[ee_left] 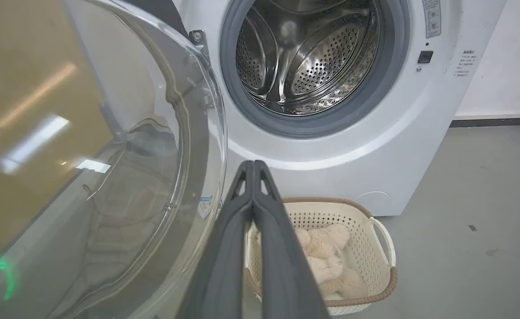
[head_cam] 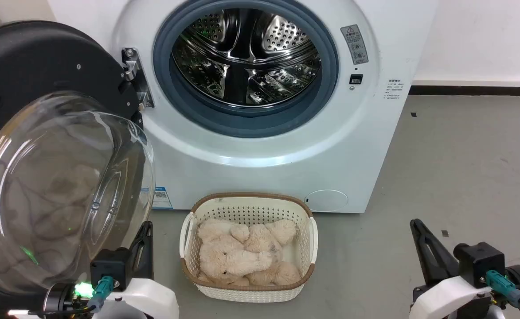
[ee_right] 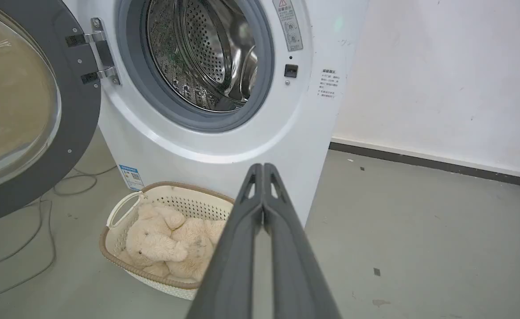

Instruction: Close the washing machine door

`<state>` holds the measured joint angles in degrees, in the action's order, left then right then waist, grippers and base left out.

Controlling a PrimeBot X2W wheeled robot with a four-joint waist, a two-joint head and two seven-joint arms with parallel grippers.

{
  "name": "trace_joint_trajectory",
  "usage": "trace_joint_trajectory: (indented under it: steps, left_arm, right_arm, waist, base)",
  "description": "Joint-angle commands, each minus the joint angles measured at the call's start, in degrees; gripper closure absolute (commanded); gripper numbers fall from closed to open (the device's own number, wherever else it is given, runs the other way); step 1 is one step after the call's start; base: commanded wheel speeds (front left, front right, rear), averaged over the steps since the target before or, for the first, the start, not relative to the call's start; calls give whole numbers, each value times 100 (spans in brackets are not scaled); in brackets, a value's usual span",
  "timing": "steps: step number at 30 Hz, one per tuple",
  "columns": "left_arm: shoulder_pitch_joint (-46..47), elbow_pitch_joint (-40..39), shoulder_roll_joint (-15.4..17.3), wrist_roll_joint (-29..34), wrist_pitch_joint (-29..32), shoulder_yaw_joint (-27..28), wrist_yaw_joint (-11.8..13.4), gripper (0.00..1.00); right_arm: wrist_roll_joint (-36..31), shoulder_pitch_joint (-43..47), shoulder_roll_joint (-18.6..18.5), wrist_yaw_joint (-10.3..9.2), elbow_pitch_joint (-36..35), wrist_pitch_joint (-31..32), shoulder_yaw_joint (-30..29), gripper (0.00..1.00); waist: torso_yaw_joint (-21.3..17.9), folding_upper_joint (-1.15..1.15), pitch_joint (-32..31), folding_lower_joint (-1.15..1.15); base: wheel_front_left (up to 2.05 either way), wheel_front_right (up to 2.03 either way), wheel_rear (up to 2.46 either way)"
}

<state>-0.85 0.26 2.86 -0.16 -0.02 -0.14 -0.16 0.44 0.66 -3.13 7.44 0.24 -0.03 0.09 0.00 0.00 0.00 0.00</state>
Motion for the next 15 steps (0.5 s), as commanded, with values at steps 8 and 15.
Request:
trace_joint_trajectory:
  steps: [8, 15]
  left_arm:
    - [-8, 12, 0, -21, -51, -14, 1, 0]
    - [-24, 11, 0, -49, -135, -21, 2, 0]
  right_arm:
    - [57, 13, 0, 0, 3, -51, -7, 0]
    - [130, 38, 1, 0, -15, -135, -21, 0]
  waist:
    - [1, 0, 3, 0]
    - [29, 0, 7, 0]
  base:
    - [0, 0, 0]
    - [0, 0, 0]
